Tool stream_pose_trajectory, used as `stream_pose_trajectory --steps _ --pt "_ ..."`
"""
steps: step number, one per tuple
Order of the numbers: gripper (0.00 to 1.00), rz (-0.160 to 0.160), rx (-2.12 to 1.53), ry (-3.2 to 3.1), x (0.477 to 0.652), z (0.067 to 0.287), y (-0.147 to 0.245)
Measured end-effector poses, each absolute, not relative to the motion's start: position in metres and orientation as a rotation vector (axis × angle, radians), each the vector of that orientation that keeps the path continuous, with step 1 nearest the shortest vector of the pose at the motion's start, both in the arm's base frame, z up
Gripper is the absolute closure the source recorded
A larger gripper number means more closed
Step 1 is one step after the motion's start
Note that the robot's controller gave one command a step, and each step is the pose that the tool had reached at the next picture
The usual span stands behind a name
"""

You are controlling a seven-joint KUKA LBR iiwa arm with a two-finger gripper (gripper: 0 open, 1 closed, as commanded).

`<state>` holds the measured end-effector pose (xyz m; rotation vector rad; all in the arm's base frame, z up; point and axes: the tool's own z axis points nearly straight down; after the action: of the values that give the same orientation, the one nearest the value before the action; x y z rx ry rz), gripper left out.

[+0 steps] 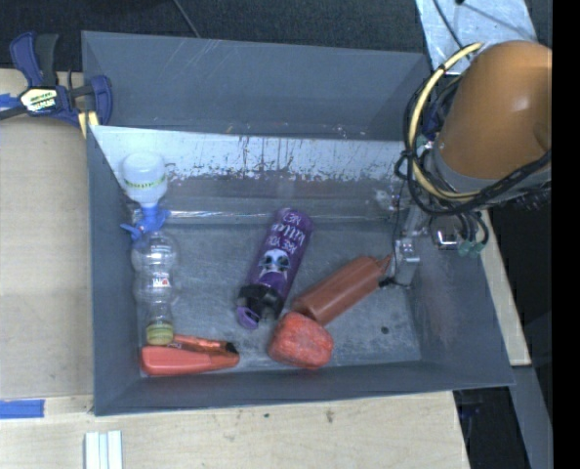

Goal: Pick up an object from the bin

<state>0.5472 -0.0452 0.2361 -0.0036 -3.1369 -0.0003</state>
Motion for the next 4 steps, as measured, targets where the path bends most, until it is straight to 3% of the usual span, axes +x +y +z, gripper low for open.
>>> stream_pose_trajectory --steps 1,2,3,4 --pt "0.00 0.001 -0.002 -3.145 0.549 0.241 -0.045" --pt "0.00 0.002 0.055 -3.153 0.547 0.200 -0.039" --pt "1.00 0.001 0.057 -3.144 0.509 0.102 -0.047" --pt "1.00 0.001 0.058 -3.144 0.509 0.102 -0.047"
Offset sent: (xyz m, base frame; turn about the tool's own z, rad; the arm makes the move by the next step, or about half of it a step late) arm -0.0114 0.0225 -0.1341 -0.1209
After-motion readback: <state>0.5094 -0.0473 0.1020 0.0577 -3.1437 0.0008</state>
